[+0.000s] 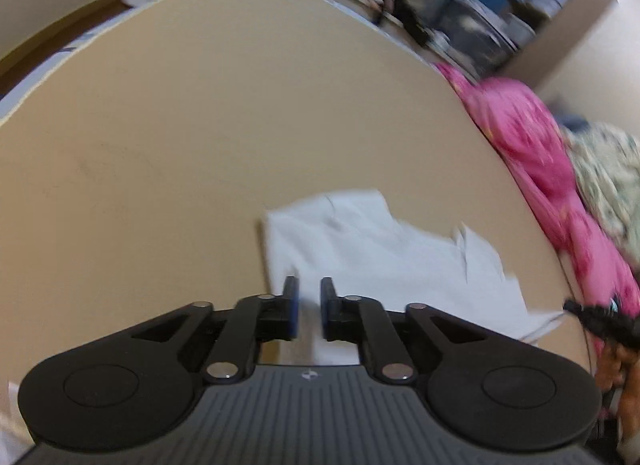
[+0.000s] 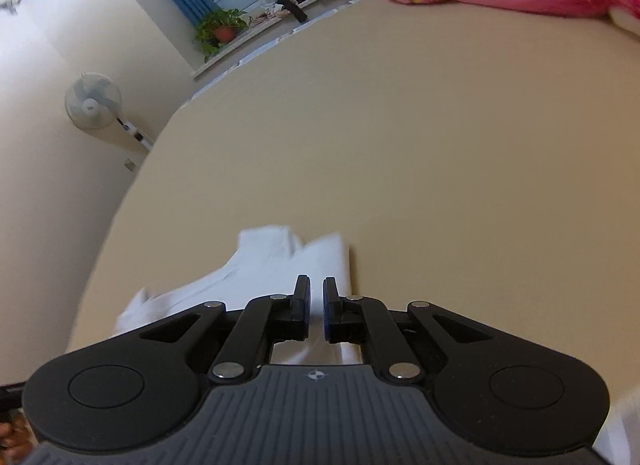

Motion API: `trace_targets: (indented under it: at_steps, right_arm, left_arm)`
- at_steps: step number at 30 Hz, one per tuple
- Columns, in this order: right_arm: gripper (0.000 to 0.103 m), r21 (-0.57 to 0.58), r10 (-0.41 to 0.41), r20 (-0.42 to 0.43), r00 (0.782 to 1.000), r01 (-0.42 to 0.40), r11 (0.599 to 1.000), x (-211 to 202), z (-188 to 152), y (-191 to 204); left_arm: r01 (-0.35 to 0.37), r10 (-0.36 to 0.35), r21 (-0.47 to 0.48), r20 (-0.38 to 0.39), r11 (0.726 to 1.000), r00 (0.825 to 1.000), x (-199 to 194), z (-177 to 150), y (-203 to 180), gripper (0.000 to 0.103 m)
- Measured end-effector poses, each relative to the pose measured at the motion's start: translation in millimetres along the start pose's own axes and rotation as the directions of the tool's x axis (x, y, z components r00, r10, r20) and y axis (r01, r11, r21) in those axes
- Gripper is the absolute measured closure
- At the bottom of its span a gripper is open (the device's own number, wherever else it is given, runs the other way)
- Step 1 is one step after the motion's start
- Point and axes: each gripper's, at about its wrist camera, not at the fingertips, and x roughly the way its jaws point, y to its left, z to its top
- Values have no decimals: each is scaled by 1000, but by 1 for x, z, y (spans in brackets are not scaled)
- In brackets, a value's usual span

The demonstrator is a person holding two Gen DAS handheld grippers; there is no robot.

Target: Fold small clothes

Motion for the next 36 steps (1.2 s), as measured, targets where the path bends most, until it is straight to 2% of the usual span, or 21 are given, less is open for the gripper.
trace_targets:
  at_steps: [1, 2, 4, 6, 7, 10, 14, 21, 23, 24, 25, 26, 27, 29, 30, 32, 36]
  right_arm:
    - [96, -21, -34, 35, 999, 35, 999, 6, -2, 1]
    - [93, -22, -66, 66, 996, 67, 997, 9, -1, 1]
    - [86, 49, -35, 88, 995, 31, 998, 12, -5, -12]
    - [86, 65, 0, 1, 1000, 0, 998, 20, -10, -19]
    - [85, 18, 11, -11, 1000, -11, 1000, 21, -12, -17]
    - [69, -93, 9, -51, 999, -14, 996, 30, -17, -7]
    - [68, -192, -11, -85, 996, -6, 981, 49, -20, 4]
    - [68, -257, -33, -125, 992, 0, 966, 76, -25, 20]
    - [68, -276, -37, -116, 993, 4, 961, 74, -25, 23]
    - [75, -284, -41, -107, 993, 9, 959, 75, -25, 24]
    - [100, -287, -37, -98, 994, 7, 958, 74, -24, 25]
    - [100, -290, -24, -86, 996, -2, 957, 73, -23, 27]
    - [100, -284, -3, -55, 998, -13, 959, 69, -19, 29]
    - [100, -254, 66, 49, 997, -52, 966, 52, -9, 32]
    - [100, -239, 98, 98, 990, -73, 968, 45, -4, 33]
    - [100, -235, 61, 169, 984, -20, 972, 45, 3, 35]
    - [100, -213, -8, 115, 993, 32, 977, 77, 13, 30]
  left_arm:
    - [17, -17, -13, 19, 1000, 1000, -1, 0, 5, 68]
    - [29, -29, -20, 28, 999, 999, -2, -1, 10, 64]
    - [14, -14, -6, -3, 1000, 1000, -4, -6, 15, 64]
    - [6, -4, 49, -42, 999, 999, -2, -9, 17, 61]
    - [-7, 12, 86, -58, 996, 998, 1, -11, 16, 57]
    - [-76, 92, 171, -87, 982, 992, 15, -13, 11, 56]
    - [-67, 82, 184, -73, 981, 994, 27, -11, 3, 56]
    - [-94, 112, 242, -59, 966, 992, 59, -7, -17, 55]
    - [-94, 108, 241, -47, 966, 993, 64, -4, -20, 61]
    - [-80, 93, 234, -47, 969, 995, 64, -2, -20, 84]
    - [-62, 75, 232, -48, 971, 996, 63, 1, -20, 99]
    - [-55, 62, 239, -21, 969, 998, 60, 3, -21, 99]
    - [-63, 55, 247, 41, 967, 998, 51, 7, -24, 99]
    - [-40, 12, 191, 145, 981, 989, 36, 17, -22, 100]
    - [-53, 24, 155, 184, 986, 983, 34, 21, -20, 100]
    - [-114, 88, 135, 183, 984, 979, 45, 25, -18, 100]
    - [-191, 175, 132, 123, 973, 977, 75, 30, -18, 100]
